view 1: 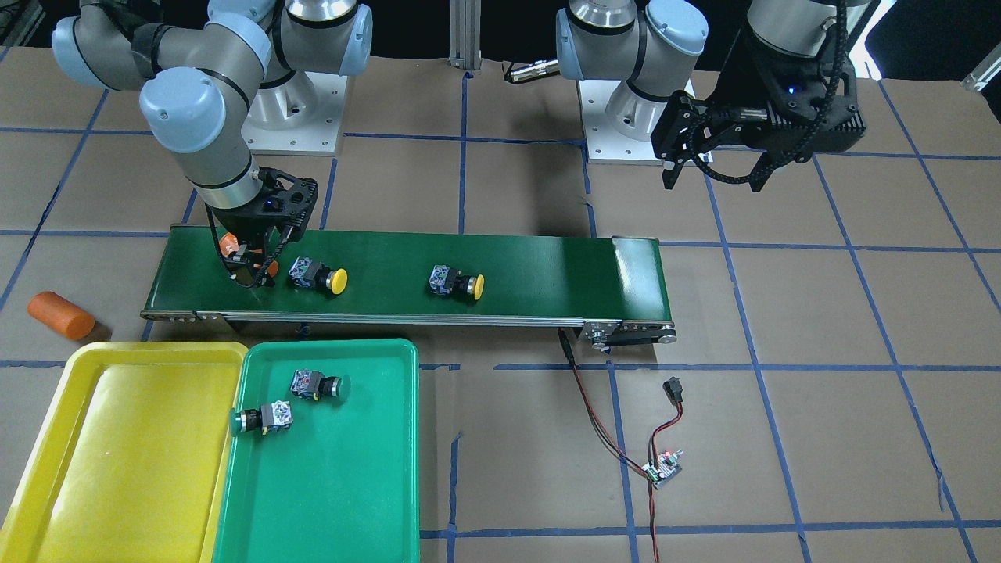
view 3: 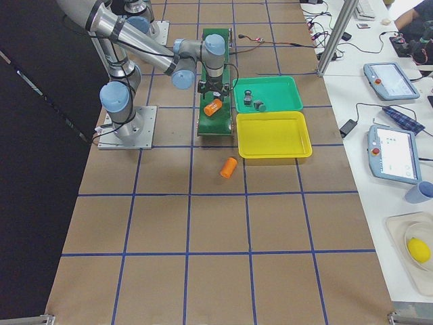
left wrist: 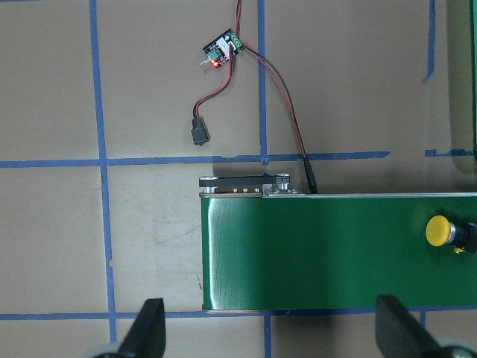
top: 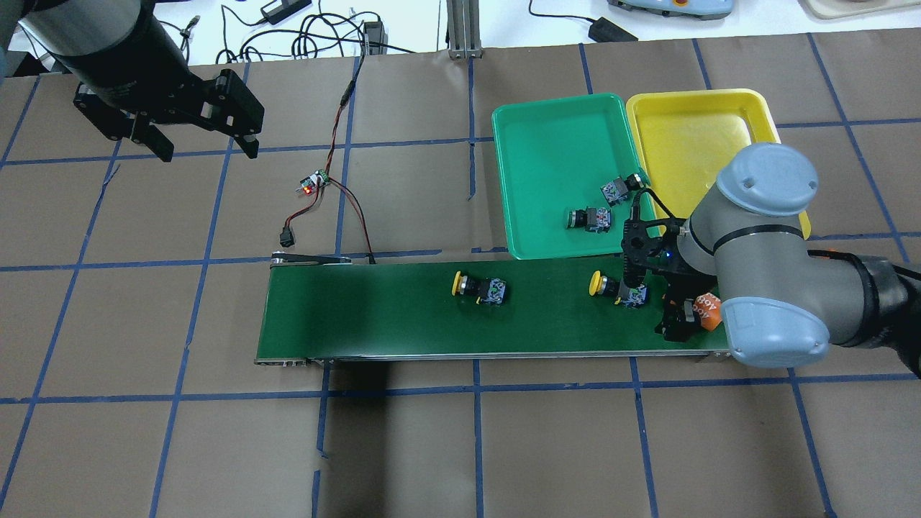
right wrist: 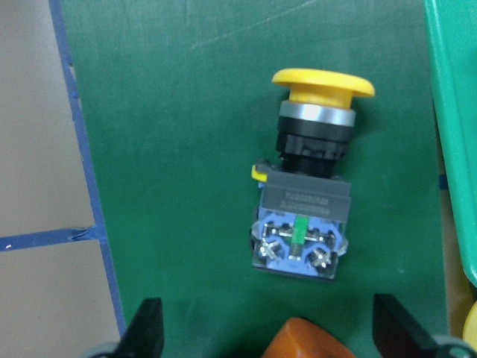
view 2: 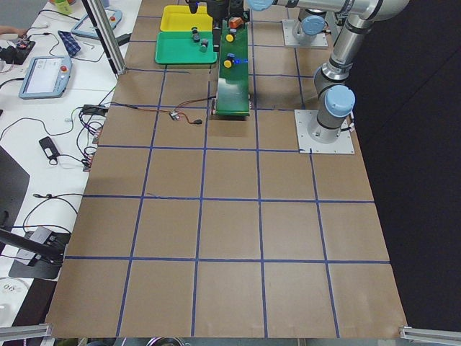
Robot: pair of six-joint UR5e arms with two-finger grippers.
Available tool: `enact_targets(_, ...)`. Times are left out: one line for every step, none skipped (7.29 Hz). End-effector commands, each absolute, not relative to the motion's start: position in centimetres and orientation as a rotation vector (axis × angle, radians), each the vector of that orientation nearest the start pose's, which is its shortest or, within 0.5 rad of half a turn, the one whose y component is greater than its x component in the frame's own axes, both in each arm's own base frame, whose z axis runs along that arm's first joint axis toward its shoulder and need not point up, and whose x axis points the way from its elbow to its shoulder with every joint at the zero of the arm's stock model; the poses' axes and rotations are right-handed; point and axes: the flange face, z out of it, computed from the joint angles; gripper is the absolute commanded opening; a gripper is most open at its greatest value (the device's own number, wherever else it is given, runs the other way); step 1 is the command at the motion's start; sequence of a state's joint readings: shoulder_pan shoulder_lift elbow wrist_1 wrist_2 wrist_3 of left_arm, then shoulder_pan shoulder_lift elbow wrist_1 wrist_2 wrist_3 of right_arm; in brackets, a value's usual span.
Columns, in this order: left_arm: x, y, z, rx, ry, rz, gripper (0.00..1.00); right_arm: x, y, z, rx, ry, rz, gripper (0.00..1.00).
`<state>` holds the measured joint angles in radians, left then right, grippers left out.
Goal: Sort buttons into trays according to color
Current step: 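Grasp the yellow button at the belt end with the right gripper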
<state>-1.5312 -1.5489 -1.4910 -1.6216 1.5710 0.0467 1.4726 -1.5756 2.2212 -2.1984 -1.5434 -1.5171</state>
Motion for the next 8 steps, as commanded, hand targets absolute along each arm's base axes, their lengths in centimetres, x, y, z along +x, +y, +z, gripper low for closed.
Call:
enact_targets(-11.37,-49.06,53.26,0.01,3.137,-0.079,1.0,9.54,-42.08,24.96,-2.024,2.358,-0.013,1.0)
enact_targets(-11.38,-49.07,53.28,0.007,3.138,-0.082,1.0,9.75,-42.1,24.89,-2.013,2.346,-0.033,1.0)
enact_targets(-11.08,-49.24,53.39,0.0,3.137,-0.098,1.0,9.93,-42.13,24.92,-2.005,2.337,-0.055,1.0)
enact_targets(-11.15,-49.23,53.39,0.005,3.137,-0.099,1.0,9.98,-42.14,24.92,-2.003,2.334,-0.061,1.0)
enact_targets(-11.15,-49.24,53.41,0.005,3.137,-0.101,1.0,9.96,-42.19,24.98,-2.008,2.337,-0.066,0.82)
enact_targets(-11.15,-49.23,53.39,0.005,3.137,-0.099,1.0,9.93,-42.24,25.02,-2.012,2.341,-0.067,0.53)
enact_targets(-11.15,-49.24,53.41,0.005,3.137,-0.101,1.0,9.83,-42.26,24.89,-2.015,2.344,-0.054,0.29)
enact_targets(-11.15,-49.3,53.33,0.002,3.137,-0.099,1.0,9.8,-42.4,24.59,-2.013,2.342,-0.046,0.22)
